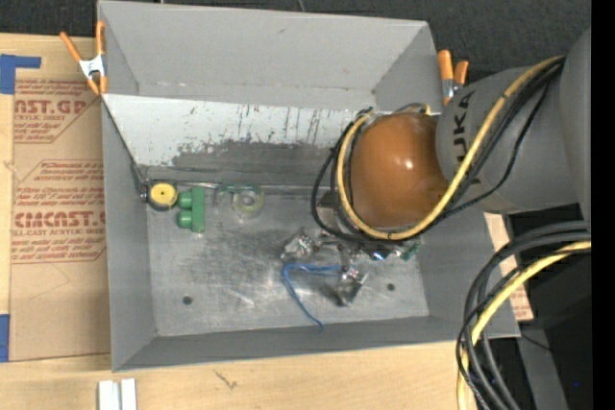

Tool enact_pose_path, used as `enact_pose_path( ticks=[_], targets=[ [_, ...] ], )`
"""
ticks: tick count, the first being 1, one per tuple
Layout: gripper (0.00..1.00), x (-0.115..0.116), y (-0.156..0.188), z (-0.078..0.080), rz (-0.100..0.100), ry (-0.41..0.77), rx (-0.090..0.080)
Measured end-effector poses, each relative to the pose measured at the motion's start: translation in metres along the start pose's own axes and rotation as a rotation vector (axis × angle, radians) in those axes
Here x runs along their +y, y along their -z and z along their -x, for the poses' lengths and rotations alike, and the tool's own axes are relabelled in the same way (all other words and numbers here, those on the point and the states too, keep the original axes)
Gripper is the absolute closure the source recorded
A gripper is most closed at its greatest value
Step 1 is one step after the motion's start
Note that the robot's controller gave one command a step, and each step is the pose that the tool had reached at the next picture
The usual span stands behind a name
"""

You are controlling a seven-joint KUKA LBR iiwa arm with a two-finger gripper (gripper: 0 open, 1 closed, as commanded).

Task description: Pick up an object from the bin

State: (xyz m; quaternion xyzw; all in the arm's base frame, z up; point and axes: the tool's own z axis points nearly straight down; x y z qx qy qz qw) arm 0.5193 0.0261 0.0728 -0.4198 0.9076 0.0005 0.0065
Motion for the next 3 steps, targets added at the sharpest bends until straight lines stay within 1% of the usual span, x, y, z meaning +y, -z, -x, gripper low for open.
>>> enact_pose_path(
  ticks=[1, 2, 3],
  targets=[
    [1.0, -0.001, 0.001, -0.003, 0.003, -0.001, 0.012],
    [1.0, -0.011, 0.114, 0.006, -0.001, 0.084, 0.006],
    [1.0, -0.026, 0.173, 0.001, -0.001, 0.111, 0.006]
  ],
)
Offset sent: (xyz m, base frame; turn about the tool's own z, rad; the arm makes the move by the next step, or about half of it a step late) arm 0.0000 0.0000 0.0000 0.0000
